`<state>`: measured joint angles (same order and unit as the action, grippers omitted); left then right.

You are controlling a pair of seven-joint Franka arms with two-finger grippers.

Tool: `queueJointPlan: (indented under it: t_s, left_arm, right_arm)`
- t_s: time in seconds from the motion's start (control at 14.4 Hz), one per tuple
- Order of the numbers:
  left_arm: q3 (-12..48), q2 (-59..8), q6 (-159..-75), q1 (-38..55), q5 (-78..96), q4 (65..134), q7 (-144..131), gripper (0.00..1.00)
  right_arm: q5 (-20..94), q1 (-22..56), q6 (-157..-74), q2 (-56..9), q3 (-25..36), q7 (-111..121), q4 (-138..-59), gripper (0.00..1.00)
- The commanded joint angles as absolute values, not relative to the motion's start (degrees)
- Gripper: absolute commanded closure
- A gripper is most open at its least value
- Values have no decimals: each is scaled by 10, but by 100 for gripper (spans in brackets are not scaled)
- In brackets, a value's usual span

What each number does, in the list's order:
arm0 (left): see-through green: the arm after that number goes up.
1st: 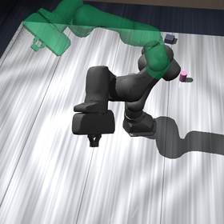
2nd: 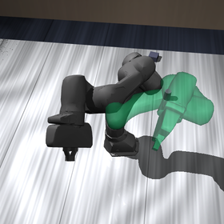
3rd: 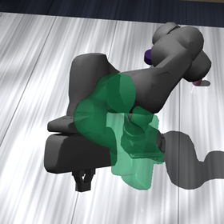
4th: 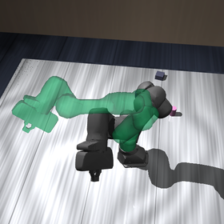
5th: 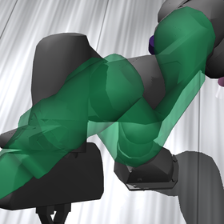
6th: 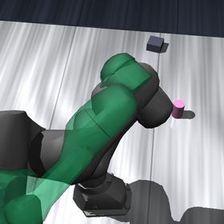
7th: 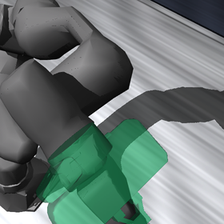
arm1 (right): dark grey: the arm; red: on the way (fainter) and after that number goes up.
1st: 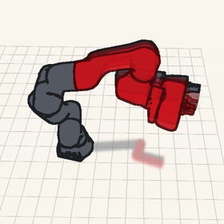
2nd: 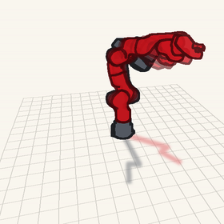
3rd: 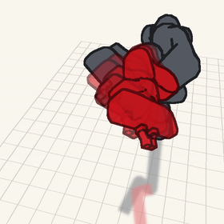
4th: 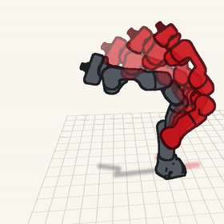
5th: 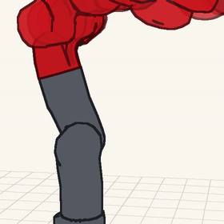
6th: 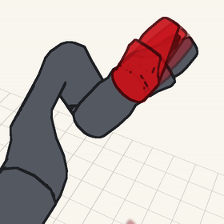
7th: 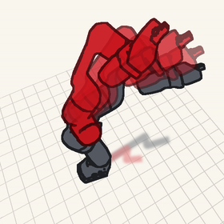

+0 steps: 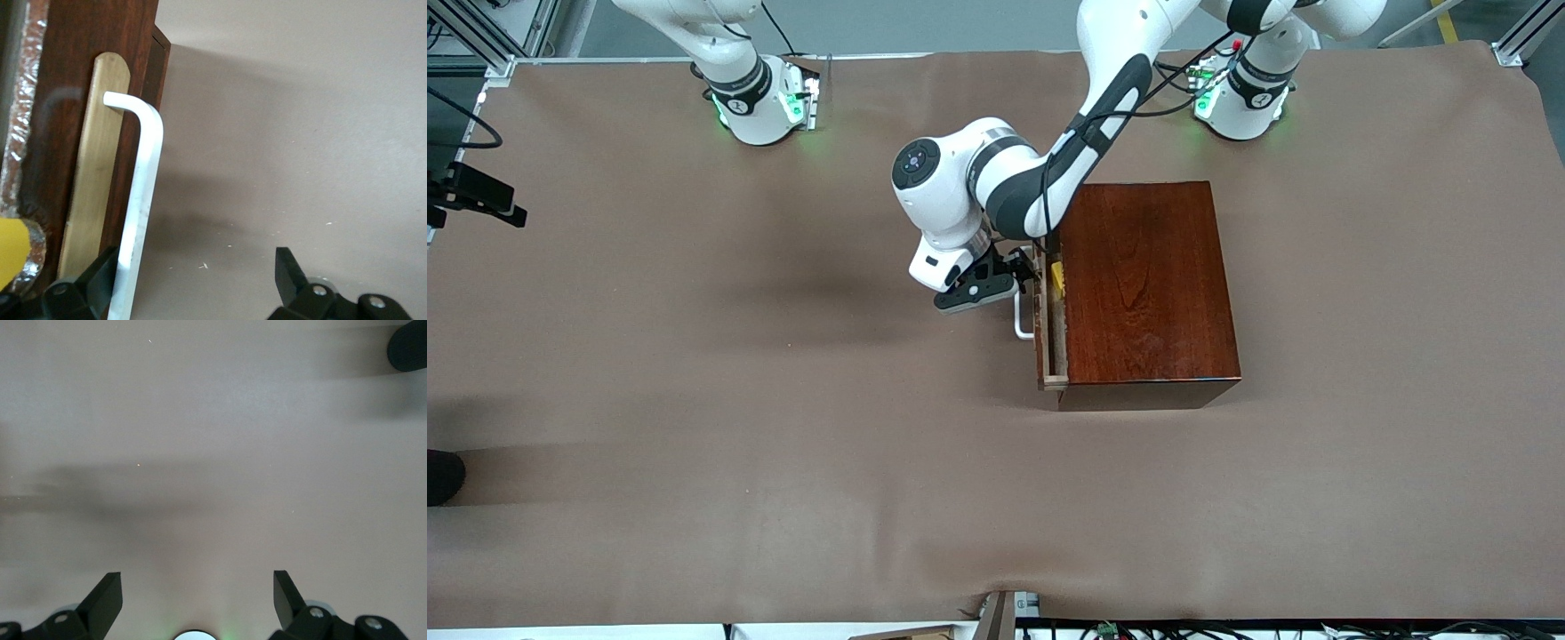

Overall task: Open drawer, take yellow block, close drawer
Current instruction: 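Pull the drawer out of the box with the left gripper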

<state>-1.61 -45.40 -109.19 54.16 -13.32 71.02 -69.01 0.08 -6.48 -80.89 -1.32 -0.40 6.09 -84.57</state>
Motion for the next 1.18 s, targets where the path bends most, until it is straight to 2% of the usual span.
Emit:
queueJointPlan:
  t_s: [0.0,1.11]
  left_arm:
    - [-4,-470,-1121,547,-142,690,-731,0]
    - [3,-488,-1259,558,-112,688,-845,0]
  right_arm:
    - [10,-69,-805,-15,-8,61,-837,0]
    - [25,-68,-810,-16,-8,62,-836,0]
